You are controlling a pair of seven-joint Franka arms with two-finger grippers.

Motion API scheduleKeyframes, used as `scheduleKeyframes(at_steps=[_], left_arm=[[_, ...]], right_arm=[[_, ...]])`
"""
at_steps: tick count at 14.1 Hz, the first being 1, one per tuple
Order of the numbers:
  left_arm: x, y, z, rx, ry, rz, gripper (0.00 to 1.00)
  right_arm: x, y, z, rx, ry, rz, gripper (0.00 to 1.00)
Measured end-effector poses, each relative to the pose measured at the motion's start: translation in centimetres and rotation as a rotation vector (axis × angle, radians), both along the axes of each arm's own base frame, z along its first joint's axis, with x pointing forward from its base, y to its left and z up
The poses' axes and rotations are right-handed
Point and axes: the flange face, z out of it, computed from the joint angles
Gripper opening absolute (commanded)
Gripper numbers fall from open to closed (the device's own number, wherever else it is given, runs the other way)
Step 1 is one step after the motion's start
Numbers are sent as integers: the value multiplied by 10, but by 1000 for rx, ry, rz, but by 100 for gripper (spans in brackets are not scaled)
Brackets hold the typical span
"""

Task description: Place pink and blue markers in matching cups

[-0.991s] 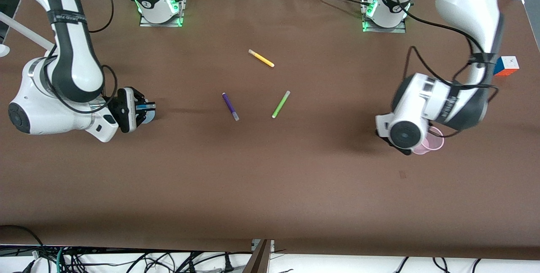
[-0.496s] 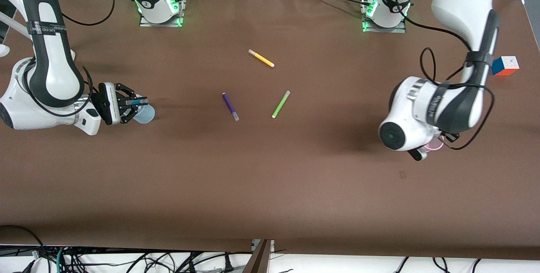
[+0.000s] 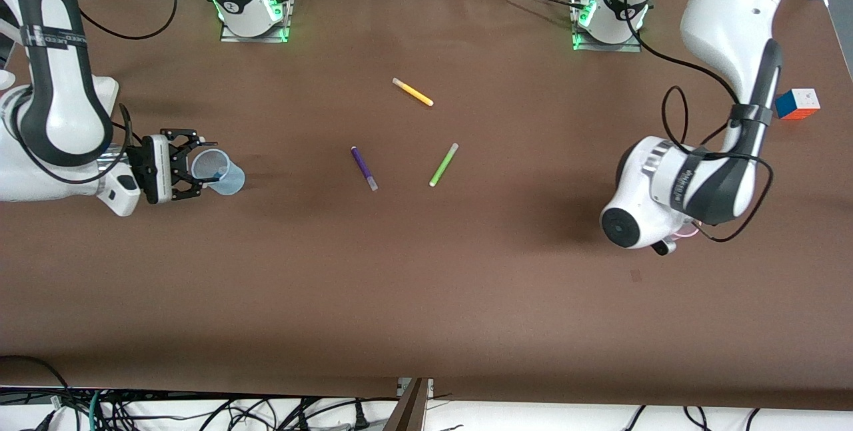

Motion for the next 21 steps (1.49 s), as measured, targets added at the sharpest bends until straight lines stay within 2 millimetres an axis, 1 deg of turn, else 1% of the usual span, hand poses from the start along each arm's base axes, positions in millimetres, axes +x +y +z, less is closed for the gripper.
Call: scheduleKeyframes(at_steps=[1, 2, 3, 4, 6, 7, 8, 9, 11, 12, 13, 14, 15, 16, 17, 18, 20, 21], left_arm=[[0, 11, -6, -15, 5, 23, 0], [0, 16, -11, -25, 8, 32, 0], [0, 15, -15, -25, 9, 34, 0], [0, 11, -19, -25, 7, 31, 0], [3, 2, -27, -40, -18, 12, 0], [5, 0, -32, -48, -33, 6, 0], [5, -1, -35, -48, -40, 7, 32], [5, -1, -38, -48, -44, 8, 99], [6, -1, -39, -47, -48, 10, 100], [6, -2, -38, -46, -52, 11, 100], [7, -3, -37, -46, -58, 12, 100], [8, -5, -34, -46, -67, 12, 100], [11, -6, -28, -48, -83, 13, 100], [15, -8, -16, -55, -106, 15, 100], [18, -11, 0, -72, -133, 23, 100], [19, -16, 22, -109, -164, 45, 100], [16, -30, 77, -224, -238, 119, 100], [13, -35, 107, -287, -287, 168, 100]], right_arm=[[7, 2, 19, -45, 39, -91, 100], [14, 4, 37, -93, 74, -187, 100], [19, 5, 52, -149, 112, -285, 100], [23, 4, 62, -209, 152, -372, 100], [26, 0, 70, -346, 220, -519, 100], [27, 2, 73, -409, 245, -580, 100], [28, 7, 77, -472, 264, -638, 100], [30, 15, 81, -547, 274, -694, 100], [30, 39, 86, -690, 278, -794, 100], [29, 52, 90, -741, 278, -844, 100], [27, 60, 97, -775, 270, -881, 100], [23, 61, 108, -801, 249, -905, 100], [19, 56, 122, -819, 222, -921, 100], [12, 49, 139, -829, 193, -934, 100], [4, 41, 159, -836, 162, -947, 100], [-5, 34, 183, -846, 126, -961, 100], [-28, 25, 227, -839, 71, -987, 100], [-39, 23, 243, -831, 61, -993, 100]])
